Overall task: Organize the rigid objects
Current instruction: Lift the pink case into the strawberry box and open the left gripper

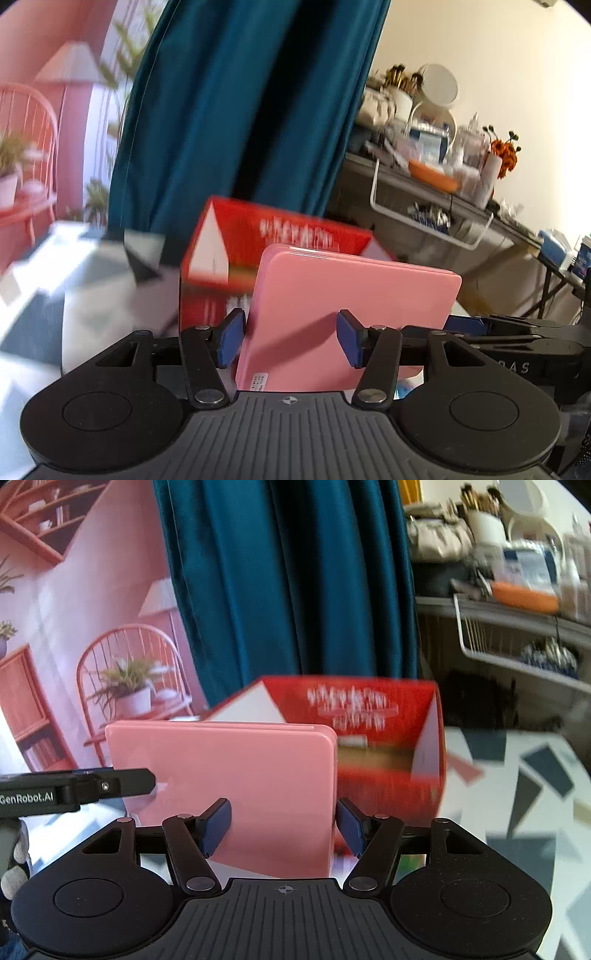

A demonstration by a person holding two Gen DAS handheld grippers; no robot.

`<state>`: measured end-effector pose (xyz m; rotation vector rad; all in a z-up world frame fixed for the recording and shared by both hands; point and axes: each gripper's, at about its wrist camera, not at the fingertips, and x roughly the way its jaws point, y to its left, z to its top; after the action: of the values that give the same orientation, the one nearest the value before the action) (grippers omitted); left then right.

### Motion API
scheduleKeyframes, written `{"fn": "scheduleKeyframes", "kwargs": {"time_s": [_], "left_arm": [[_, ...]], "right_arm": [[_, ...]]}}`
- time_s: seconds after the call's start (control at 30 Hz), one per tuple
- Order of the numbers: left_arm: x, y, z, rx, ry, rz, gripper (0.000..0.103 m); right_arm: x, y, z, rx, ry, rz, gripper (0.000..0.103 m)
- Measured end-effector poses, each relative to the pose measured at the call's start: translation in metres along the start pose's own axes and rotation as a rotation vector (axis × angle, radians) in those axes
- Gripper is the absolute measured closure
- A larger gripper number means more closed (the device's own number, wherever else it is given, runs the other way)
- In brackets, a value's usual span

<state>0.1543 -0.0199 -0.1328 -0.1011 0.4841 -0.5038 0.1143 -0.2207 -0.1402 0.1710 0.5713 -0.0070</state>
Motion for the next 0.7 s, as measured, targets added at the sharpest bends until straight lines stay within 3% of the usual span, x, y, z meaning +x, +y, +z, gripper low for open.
{"fn": "scheduleKeyframes", "kwargs": {"time_s": [0.17,0.33,0.53,0.7], "left_arm": [[0.027,0.0,0.049,0.035,-0.053,-0.026,0.043],[0.074,0.001,0.078,0.044,-0.002,-0.032,0.043],[0.135,0.02,0.068,-0.019,0.154,-0.032,0.043],[0.161,0.023,0.054,0.012,0.27,-0.006,0.043]], "right_arm": [[0.017,-0.01,0.044,-0.025,-0.083,-0.033,0.042],[0.046,-0.035,0.076,-0.008,-0.115,-0.062,0.041],[0.101,-0.067,0.077,0.076,0.029,-0.076,0.041],[0.132,-0.083,0.067,0.147,0.17,-0.062,0.041]]}}
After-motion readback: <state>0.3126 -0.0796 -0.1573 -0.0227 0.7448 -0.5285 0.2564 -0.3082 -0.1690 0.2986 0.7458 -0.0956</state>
